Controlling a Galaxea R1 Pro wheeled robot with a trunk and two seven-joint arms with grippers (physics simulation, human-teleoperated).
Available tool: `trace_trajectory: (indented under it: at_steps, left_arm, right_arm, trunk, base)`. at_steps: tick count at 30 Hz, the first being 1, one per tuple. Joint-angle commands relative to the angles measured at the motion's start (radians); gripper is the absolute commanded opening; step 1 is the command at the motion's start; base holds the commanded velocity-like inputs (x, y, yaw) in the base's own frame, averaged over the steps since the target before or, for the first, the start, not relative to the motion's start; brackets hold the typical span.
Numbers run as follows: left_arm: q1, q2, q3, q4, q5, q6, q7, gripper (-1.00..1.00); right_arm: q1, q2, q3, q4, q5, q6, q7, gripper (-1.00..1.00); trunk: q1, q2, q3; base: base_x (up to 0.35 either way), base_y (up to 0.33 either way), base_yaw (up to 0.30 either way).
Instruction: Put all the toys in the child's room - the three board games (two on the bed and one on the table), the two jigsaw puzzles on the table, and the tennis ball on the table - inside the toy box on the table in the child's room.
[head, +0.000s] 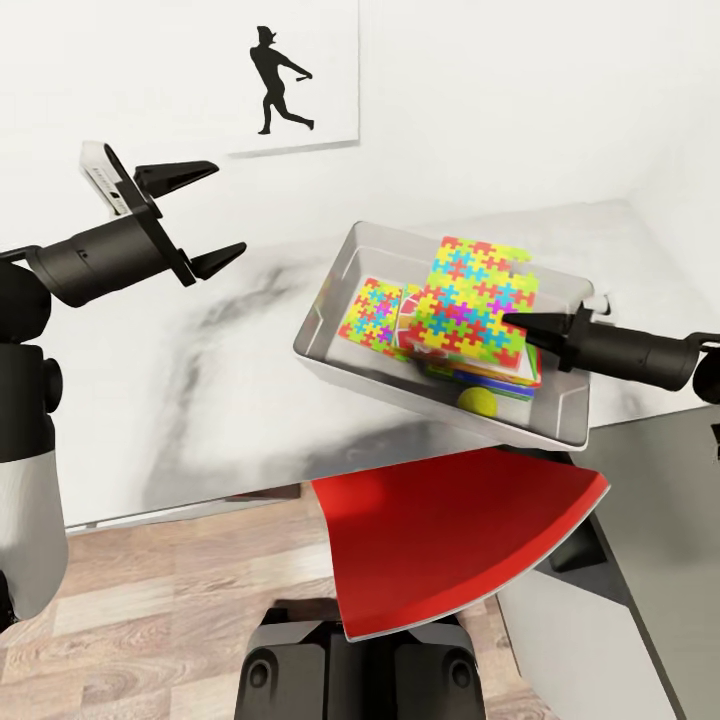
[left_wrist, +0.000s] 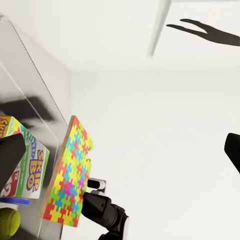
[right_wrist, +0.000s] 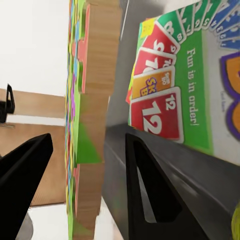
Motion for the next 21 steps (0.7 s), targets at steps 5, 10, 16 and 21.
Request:
trace_trajectory:
  at_steps: [5,10,16,21]
  left_arm:
    - [0.0,0.0,0.0,0.0,0.01,0.0,0.012,1.0]
    - [0.001,0.0,-0.001,0.0,0.01,0.0,0.013,1.0]
    - [0.002,0.0,-0.002,0.0,0.01,0.0,0.014,1.0]
    - [0.003,0.001,-0.003,0.0,0.01,0.001,0.014,1.0]
  right_arm:
    - [-0.028,0.033,0.0,0.004,-0.078,0.001,-0.129,-1.0]
    - [-0.064,0.095,-0.001,0.008,-0.12,0.001,-0.283,-1.0]
    - [-0.081,0.172,-0.002,0.01,-0.132,0.001,-0.373,-1.0]
    - [-0.09,0.246,-0.003,0.019,-0.138,0.001,-0.43,-1.0]
  trunk:
    - [0.001,-0.002,-0.001]
    - [0.001,-0.002,-0.001]
    - [0.001,-0.002,-0.001]
    - [0.001,-0.002,-0.001]
  base:
    - [0.0,0.0,0.004]
    - [0.0,0.0,0.001]
    - [0.0,0.0,0.0]
    - [0.0,0.0,0.0]
